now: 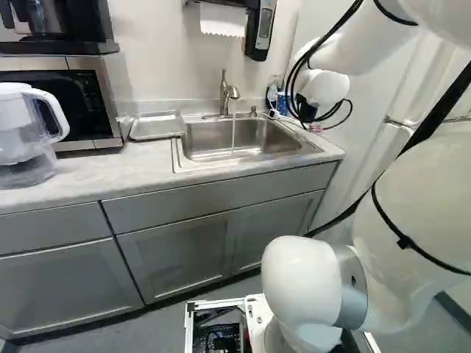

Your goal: Rinse the cup and place it in the tray

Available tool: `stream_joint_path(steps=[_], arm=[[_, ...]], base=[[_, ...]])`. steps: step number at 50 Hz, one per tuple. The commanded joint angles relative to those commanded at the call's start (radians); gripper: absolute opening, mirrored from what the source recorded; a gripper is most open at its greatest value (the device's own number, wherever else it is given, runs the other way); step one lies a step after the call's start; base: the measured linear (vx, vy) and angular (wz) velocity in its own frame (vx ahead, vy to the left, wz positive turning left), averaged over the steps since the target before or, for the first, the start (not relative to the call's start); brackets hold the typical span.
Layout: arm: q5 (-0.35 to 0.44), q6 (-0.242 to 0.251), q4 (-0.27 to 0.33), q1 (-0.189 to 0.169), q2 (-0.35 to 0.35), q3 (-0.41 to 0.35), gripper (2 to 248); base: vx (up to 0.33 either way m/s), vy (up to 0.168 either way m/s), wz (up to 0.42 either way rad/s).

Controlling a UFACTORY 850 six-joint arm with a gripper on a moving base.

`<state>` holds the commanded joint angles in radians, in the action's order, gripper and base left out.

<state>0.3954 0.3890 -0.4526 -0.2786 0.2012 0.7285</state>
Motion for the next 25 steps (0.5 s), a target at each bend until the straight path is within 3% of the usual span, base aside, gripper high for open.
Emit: stream_joint_path(steps=[25], arm=[[-0.117,0.0,0.0,0.088,-0.012,0.011,122]], base=[[0.0,0.0,0.0]])
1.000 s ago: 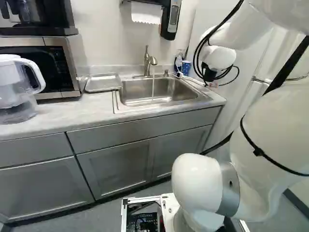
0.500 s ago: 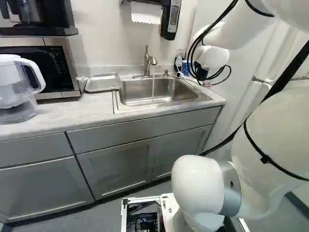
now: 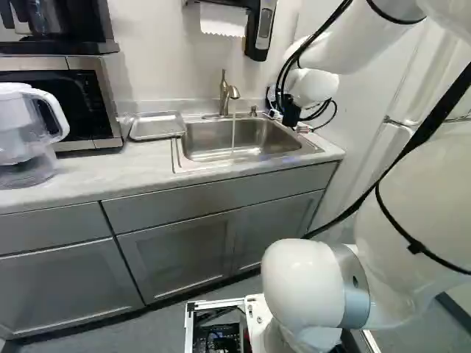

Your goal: Rinse the cup and place it in the tray

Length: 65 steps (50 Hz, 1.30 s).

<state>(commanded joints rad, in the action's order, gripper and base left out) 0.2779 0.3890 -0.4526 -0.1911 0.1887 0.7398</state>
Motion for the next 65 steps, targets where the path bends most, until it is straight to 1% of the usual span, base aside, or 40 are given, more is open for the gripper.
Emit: stream_joint_path(steps=[14,17,25,41,55,65], arm=[[-0.09,0.0,0.0,0.049,-0.028,0.025,122],[-0.11,-0.011,0.0,0.057,-0.033,0.03,122],[-0.16,-0.077,0.001,0.08,-0.041,0.038,122],[-0.248,-0.242,0.016,0.125,-0.06,0.055,122],[-0.318,-0.242,0.035,0.163,-0.074,0.069,122],[-0.365,-0.242,0.053,0.175,-0.074,0.068,122]], base=[[0.0,0.0,0.0],[0.0,0.0,0.0],[0.0,0.0,0.0],[0.0,0.0,0.0],[0.0,0.0,0.0],[0.0,0.0,0.0]])
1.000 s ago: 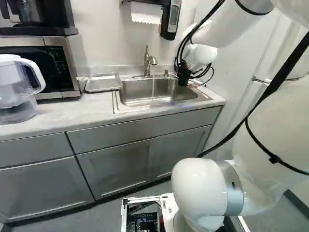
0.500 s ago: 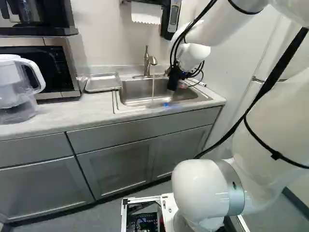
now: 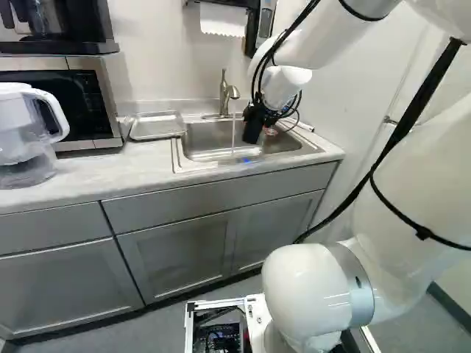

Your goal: Rinse the cup and place it in the tray

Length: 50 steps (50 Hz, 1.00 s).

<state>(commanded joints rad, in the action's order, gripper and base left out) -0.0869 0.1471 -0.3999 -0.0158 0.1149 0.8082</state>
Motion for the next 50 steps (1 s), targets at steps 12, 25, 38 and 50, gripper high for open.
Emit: stream_joint_path(steps=[12,25,38,50], arm=[[-0.043,0.0,0.026,0.006,0.0,0.0,122],[-0.045,0.0,0.057,0.033,-0.021,0.02,122],[-0.045,0.0,0.089,0.067,-0.05,0.048,122],[-0.045,0.0,0.119,0.082,-0.063,0.061,122]], base=[[0.0,0.0,0.0],[0.0,0.0,0.0],[0.0,0.0,0.0],[0.0,0.0,0.0]])
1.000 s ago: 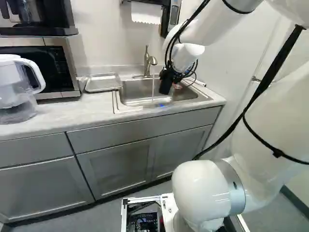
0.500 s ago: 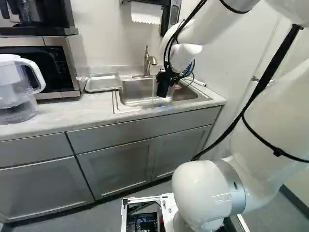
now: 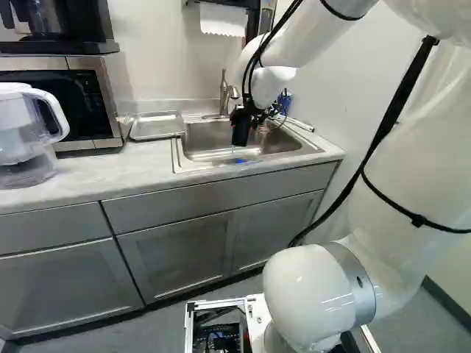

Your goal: Rinse the cup and place it in the tray

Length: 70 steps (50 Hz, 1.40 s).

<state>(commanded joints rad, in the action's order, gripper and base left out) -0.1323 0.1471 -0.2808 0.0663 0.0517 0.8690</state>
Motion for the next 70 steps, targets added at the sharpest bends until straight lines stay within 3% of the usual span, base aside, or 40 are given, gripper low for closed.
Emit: stream_joint_path(steps=[26,60,70], arm=[[0.0,0.0,0.116,0.002,-0.005,0.005,122],[0.0,0.0,0.282,0.023,-0.065,0.065,122],[0.0,0.0,0.292,0.023,-0.065,0.065,122]], base=[[0.0,0.0,0.0],[0.0,0.0,0.0],[0.0,0.0,0.0]])
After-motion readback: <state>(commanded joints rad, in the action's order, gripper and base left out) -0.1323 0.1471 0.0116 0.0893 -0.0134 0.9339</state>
